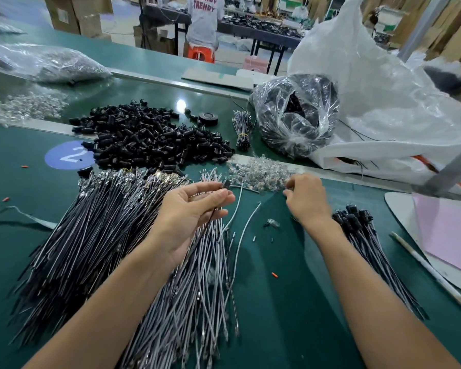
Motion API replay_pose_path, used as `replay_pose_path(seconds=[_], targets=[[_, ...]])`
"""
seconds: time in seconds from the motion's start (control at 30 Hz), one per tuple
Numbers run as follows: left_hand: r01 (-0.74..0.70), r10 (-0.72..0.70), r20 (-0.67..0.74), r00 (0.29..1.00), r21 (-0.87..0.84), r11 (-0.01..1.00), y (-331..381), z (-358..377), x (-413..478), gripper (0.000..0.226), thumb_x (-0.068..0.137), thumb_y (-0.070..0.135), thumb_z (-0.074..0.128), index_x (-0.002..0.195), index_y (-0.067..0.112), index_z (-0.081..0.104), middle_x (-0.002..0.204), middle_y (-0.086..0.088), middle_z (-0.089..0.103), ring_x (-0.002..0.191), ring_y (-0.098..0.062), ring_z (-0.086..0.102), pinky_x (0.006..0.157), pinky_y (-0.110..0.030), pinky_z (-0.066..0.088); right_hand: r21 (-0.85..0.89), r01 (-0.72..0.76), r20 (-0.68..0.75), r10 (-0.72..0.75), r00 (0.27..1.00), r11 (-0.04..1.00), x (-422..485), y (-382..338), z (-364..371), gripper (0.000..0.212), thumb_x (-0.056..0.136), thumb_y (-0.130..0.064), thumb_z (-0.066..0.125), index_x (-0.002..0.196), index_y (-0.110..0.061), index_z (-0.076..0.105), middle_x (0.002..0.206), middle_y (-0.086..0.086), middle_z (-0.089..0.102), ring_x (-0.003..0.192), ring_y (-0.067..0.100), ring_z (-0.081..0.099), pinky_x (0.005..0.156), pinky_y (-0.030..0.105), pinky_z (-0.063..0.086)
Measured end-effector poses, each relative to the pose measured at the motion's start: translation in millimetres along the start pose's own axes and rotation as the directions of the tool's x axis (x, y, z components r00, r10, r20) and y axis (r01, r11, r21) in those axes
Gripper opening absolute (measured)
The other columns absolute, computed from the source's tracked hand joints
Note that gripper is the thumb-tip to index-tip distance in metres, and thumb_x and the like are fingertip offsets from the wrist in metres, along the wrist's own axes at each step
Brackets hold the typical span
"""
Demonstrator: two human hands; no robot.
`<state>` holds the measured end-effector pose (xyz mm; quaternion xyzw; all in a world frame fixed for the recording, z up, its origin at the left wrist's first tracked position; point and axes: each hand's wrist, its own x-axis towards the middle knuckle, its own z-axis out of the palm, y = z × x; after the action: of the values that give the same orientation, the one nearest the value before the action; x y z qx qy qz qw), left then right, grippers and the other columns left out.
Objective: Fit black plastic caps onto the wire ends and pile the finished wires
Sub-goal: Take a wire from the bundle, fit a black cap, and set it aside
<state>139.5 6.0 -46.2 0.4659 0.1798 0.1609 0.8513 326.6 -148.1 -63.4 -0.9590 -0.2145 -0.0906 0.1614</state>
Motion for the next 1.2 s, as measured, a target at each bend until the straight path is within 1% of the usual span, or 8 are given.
replay_pose_path(seconds=[0.17,0.27,0.4,0.6,0.77,0.97,1.07,1.2], targets=[[0.009,-0.01,0.018,1.0,0.051,0.999,-2,2,-1,0.028,0.066,0.011,0.072,0.093,0.004,0.071,0.085,-0.015,0.075,0.072,-0.016,0.074,0.053,-0.017,0.054,0.032,-0.004,-0.017,0.004,1.0,0.999,-2,3,-2,0.011,0.092,-0.005,0.059,0.096,-0.006,0.069,0.105,0.013,0.062,0.094,0.028,0.058,0.078,0.032,0.045],[0.004,-0.011,0.056,0.998,0.13,0.991,-1,4,-3,0.031,0.066,0.016,0.073,0.096,0.008,0.071,0.082,-0.013,0.075,0.057,-0.012,0.067,0.044,-0.015,0.045,0.237,0.038,-0.089,-0.017,0.996,0.971,-14,-1,-11,0.009,0.092,-0.002,0.059,0.093,-0.008,0.066,0.088,0.006,0.067,0.085,0.023,0.062,0.081,0.038,0.051],[-0.039,0.01,0.093,0.996,0.31,0.95,-4,6,-3,0.026,0.068,0.017,0.077,0.093,0.013,0.074,0.084,-0.012,0.076,0.046,-0.007,0.055,0.041,-0.012,0.033,0.527,0.126,-0.052,-0.117,0.992,0.84,-52,-14,-27,0.02,0.091,-0.001,0.061,0.087,-0.019,0.069,0.075,-0.011,0.066,0.067,0.002,0.058,0.067,0.018,0.047],[-0.138,0.075,0.154,0.985,0.462,0.876,-12,10,-5,0.016,0.074,0.0,0.079,0.088,0.006,0.074,0.076,-0.01,0.075,0.043,-0.01,0.058,0.044,-0.009,0.039,0.841,0.095,0.026,-0.216,0.976,0.532,-84,-31,-41,0.023,0.087,0.005,0.066,0.087,-0.017,0.073,0.077,-0.002,0.074,0.068,0.01,0.068,0.07,0.018,0.053],[-0.215,0.141,0.194,0.971,0.444,0.87,-13,12,-6,0.018,0.073,-0.006,0.078,0.089,0.001,0.074,0.075,-0.014,0.075,0.053,-0.01,0.065,0.049,-0.009,0.043,0.881,0.153,-0.047,-0.238,0.97,0.447,-89,-39,-40,0.019,0.086,0.006,0.066,0.084,-0.011,0.072,0.073,0.009,0.069,0.064,0.013,0.059,0.065,0.025,0.051],[-0.274,0.193,0.228,0.954,0.41,0.87,-12,14,-8,0.021,0.069,-0.006,0.079,0.088,0.002,0.074,0.073,-0.009,0.075,0.055,-0.003,0.066,0.046,-0.002,0.038,0.891,0.13,-0.043,-0.206,0.978,0.435,-88,-38,-38,0.017,0.084,0.004,0.07,0.087,-0.013,0.071,0.073,0.0,0.072,0.065,0.013,0.066,0.067,0.021,0.054],[-0.269,0.178,0.237,0.955,0.438,0.858,-12,13,-9,0.019,0.071,0.001,0.079,0.087,0.008,0.075,0.074,-0.008,0.076,0.063,-0.012,0.069,0.043,-0.01,0.039,0.905,0.116,-0.038,-0.193,0.98,0.41,-88,-36,-39,0.017,0.08,0.005,0.073,0.084,-0.011,0.071,0.073,0.007,0.073,0.063,0.017,0.069,0.066,0.024,0.056],[-0.221,0.136,0.246,0.96,0.361,0.906,-12,13,-10,0.021,0.07,0.013,0.075,0.09,0.006,0.073,0.08,-0.013,0.076,0.076,-0.023,0.075,0.052,-0.022,0.055,0.899,0.163,-0.079,-0.214,0.974,0.407,-88,-33,-41,0.023,0.075,0.007,0.075,0.077,-0.016,0.073,0.062,0.001,0.069,0.055,0.01,0.062,0.06,0.018,0.051]])
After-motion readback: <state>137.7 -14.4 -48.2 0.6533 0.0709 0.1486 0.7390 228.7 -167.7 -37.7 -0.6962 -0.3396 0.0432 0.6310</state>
